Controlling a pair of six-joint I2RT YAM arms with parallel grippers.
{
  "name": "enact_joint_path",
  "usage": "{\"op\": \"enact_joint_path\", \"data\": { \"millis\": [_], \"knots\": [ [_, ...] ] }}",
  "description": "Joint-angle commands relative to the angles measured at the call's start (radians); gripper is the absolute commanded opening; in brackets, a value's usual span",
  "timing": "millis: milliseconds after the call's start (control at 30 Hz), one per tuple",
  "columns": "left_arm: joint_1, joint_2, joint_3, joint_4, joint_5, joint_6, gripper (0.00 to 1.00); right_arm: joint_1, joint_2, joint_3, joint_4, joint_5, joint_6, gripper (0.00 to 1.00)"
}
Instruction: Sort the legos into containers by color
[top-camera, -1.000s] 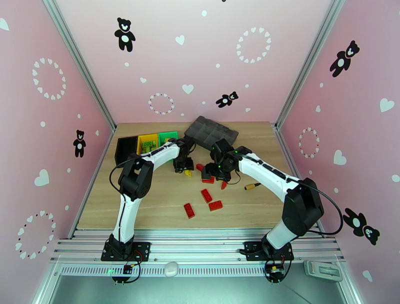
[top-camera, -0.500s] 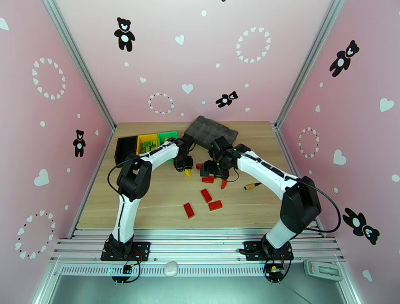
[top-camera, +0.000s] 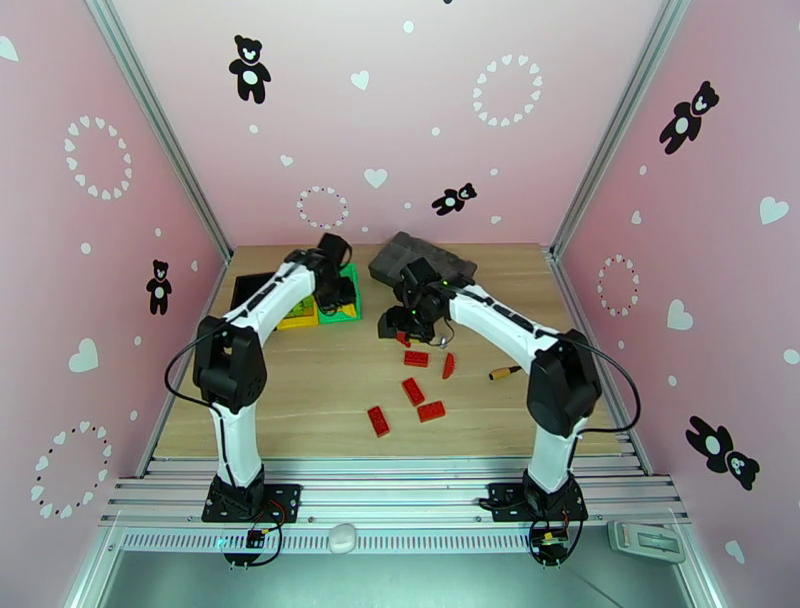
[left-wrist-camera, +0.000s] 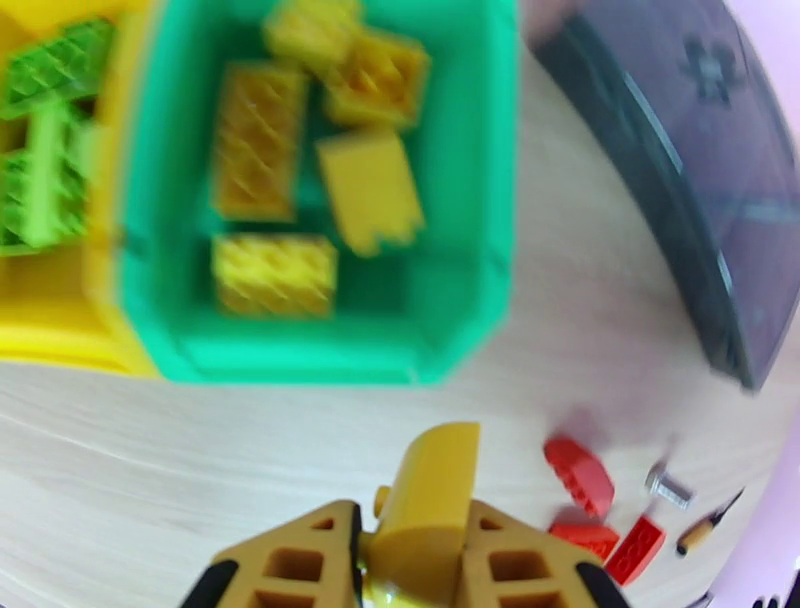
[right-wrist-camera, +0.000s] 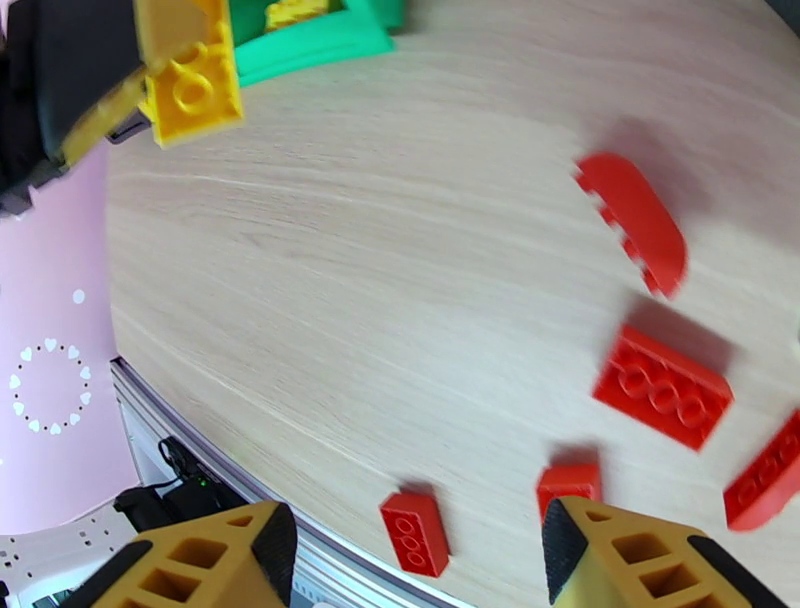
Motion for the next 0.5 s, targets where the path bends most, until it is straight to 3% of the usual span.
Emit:
{"op": "enact_joint_path", "data": {
  "millis": [0,267,333,467],
  "knots": [
    [0.038,0.067,0.117,-0.070,-0.038,0.043,0.26,0.006,0.039,0.062,-0.034,-0.020,-0.016,0.69],
    [0.080,0.287,0.457,-0.202,-0.044,0.084,0.28,0.001,0.081,0.106,-0.057,-0.023,-0.025,0.69],
    [0.084,0.334,0.523,-0.227,-0.036,0.087,0.34,-0.003,0.084,0.112,-0.060,-0.022,-0.026,0.69],
    [0.084,0.349,0.553,-0.221,-0.012,0.083,0.55,-0.008,0.087,0.123,-0.072,-0.019,-0.033,0.69]
  ]
}}
